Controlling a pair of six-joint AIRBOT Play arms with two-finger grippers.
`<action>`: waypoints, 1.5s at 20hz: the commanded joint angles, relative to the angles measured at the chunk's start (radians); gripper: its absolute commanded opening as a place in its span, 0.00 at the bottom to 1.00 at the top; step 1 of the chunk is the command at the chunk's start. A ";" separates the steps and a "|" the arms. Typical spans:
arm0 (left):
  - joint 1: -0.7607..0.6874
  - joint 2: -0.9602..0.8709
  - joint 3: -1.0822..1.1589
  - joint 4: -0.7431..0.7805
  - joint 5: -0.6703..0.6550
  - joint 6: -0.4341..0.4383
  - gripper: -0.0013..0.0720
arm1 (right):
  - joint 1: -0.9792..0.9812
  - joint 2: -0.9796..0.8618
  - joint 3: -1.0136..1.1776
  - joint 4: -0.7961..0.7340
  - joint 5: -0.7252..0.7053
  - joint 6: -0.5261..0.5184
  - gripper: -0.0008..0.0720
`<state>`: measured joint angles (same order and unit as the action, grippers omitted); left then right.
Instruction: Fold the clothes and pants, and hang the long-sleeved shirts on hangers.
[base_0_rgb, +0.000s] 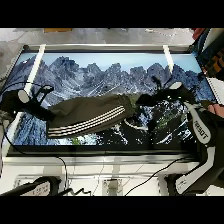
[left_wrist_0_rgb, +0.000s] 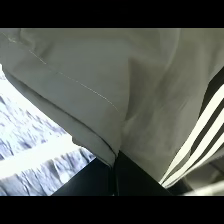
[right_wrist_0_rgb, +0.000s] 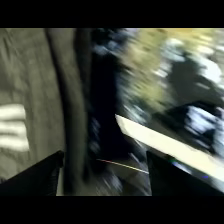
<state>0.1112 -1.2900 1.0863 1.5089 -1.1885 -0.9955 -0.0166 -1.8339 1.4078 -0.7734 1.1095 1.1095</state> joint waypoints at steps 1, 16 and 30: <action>-0.011 0.001 0.001 -0.022 0.056 0.000 0.03 | 0.095 -0.053 -0.001 0.025 -0.110 0.141 0.85; -0.018 0.001 0.001 -0.029 0.057 0.000 0.03 | 0.260 -0.077 0.002 0.176 -0.228 0.012 0.03; -0.018 0.030 0.005 -0.174 0.066 -0.108 0.97 | -0.105 0.441 0.154 -0.449 -0.105 0.320 0.03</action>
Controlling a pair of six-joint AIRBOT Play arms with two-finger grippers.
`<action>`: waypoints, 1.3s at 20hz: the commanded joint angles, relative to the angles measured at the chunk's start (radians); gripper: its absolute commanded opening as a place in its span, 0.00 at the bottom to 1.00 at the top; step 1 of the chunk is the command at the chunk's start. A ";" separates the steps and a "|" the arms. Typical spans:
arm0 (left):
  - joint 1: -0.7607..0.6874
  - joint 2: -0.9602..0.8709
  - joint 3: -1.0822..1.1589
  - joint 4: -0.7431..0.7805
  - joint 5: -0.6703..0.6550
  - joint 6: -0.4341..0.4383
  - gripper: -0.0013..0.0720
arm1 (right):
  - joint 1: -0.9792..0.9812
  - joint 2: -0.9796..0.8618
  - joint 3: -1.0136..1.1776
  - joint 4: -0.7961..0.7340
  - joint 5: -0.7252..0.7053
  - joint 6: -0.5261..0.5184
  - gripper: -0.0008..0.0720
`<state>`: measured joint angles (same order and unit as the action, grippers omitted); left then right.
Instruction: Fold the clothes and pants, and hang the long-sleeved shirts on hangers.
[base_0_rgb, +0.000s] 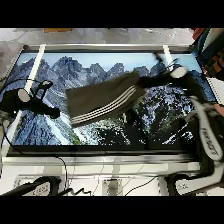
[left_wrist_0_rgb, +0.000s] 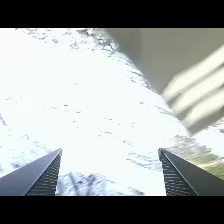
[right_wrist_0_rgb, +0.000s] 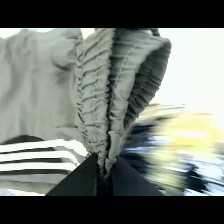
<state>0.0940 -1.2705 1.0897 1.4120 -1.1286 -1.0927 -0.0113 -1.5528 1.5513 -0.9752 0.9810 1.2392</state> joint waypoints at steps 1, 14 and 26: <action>-0.001 0.013 0.001 -0.111 0.021 -0.011 0.97 | -0.154 0.222 0.011 -0.297 0.040 0.236 0.03; -0.001 0.013 0.001 -0.433 0.124 0.008 0.97 | -0.720 0.868 0.011 -0.875 0.511 0.690 0.03; -0.001 0.012 0.001 -0.481 0.127 0.007 0.97 | -0.911 1.025 0.010 -0.995 0.543 0.769 0.87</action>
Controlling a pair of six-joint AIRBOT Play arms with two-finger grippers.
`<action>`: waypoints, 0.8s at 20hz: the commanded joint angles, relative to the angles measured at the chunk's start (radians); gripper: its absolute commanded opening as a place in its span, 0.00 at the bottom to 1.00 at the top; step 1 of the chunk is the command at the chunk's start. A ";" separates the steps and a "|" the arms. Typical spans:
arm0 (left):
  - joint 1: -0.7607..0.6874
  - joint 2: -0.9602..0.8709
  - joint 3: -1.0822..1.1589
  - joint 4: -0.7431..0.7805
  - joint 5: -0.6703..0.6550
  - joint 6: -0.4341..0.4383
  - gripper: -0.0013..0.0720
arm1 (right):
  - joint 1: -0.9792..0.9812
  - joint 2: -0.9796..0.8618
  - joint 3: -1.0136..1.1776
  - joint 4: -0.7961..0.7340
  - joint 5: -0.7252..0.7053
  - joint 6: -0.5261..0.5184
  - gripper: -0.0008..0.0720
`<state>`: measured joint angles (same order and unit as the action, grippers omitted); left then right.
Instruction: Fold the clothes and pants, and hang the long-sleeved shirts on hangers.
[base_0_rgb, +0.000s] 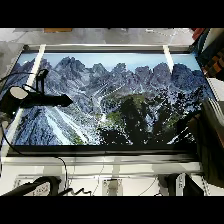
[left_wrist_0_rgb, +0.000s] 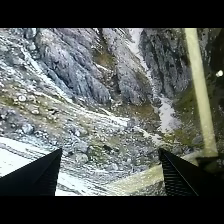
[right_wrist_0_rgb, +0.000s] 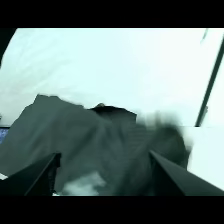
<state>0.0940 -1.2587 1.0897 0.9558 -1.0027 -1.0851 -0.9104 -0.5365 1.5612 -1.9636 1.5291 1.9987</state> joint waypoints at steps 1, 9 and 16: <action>-0.001 0.000 0.001 -0.026 0.001 0.000 0.97 | -0.012 0.005 0.000 -0.006 -0.014 0.010 0.87; -0.001 0.000 0.000 -0.026 0.000 0.000 0.97 | -0.012 -0.129 -0.002 0.337 0.036 -0.140 0.06; -0.001 0.000 0.000 -0.025 0.000 0.000 0.97 | 0.229 -0.258 -0.106 0.745 -0.017 -0.394 0.03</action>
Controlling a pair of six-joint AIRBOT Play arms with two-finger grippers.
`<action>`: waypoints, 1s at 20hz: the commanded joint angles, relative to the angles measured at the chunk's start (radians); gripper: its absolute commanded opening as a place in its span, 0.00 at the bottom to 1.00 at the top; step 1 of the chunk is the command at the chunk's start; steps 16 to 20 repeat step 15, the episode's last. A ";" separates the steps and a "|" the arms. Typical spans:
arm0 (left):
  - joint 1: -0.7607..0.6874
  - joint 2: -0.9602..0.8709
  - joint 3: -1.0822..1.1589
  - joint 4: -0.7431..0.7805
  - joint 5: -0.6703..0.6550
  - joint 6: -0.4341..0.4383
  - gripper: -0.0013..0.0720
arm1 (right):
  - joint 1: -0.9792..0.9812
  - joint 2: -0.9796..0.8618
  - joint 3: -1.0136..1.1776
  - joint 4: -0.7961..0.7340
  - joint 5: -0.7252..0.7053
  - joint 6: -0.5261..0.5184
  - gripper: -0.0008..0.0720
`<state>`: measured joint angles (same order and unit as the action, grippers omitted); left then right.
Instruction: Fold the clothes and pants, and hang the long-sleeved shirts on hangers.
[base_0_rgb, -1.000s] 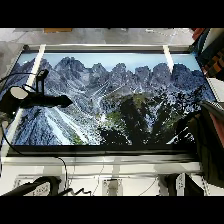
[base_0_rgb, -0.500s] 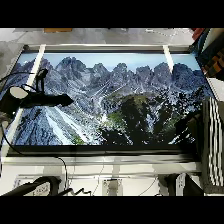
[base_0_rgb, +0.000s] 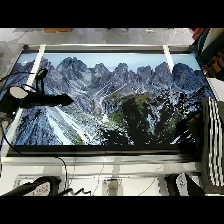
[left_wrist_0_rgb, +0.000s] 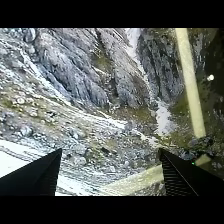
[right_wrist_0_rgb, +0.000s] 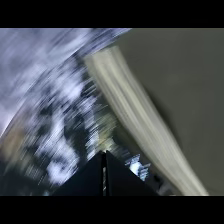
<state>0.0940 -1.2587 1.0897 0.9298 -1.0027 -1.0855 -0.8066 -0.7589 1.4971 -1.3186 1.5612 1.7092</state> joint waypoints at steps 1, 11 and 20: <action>-0.001 0.000 0.000 0.000 0.000 0.000 0.97 | 0.200 -0.039 -0.060 0.048 -0.091 -0.119 0.03; -0.001 0.000 0.000 0.001 0.000 0.000 0.97 | 0.941 -0.399 -0.117 -0.399 -0.255 -0.229 0.03; -0.001 0.000 0.000 0.001 0.000 0.000 0.97 | 1.066 -0.464 -0.118 -0.418 -0.299 -0.227 0.03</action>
